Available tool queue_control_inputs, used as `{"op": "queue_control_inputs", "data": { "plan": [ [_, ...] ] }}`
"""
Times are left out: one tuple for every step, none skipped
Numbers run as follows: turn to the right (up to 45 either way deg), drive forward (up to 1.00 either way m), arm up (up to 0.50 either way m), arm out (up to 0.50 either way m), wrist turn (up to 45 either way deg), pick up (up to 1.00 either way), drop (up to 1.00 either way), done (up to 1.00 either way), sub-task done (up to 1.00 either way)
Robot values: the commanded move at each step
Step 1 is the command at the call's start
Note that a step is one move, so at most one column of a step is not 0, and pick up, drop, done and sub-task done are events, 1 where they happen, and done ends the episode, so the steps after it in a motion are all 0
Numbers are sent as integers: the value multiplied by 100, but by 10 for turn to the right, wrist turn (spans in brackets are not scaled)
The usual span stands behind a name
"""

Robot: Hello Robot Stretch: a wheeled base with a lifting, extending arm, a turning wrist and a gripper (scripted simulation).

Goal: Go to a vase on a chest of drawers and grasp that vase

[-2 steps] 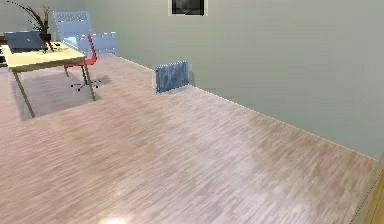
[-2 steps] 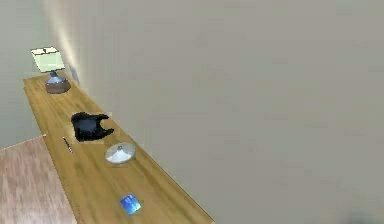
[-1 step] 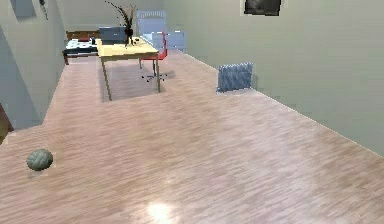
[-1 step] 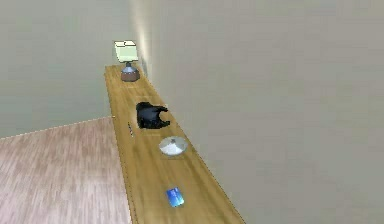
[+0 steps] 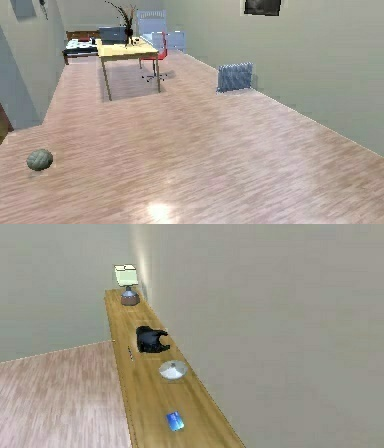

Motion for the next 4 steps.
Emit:
{"op": "queue_control_inputs", "data": {
  "plan": [
    [0, 0, 30, 0, 0, 0, 0, 0, 0],
    [0, 0, 0, 48, 0, 0, 0, 0, 0],
    [0, 0, 0, 0, 450, 0, 0, 0, 0],
    [0, 0, 0, 0, 450, 0, 0, 0, 0]
  ]
}}
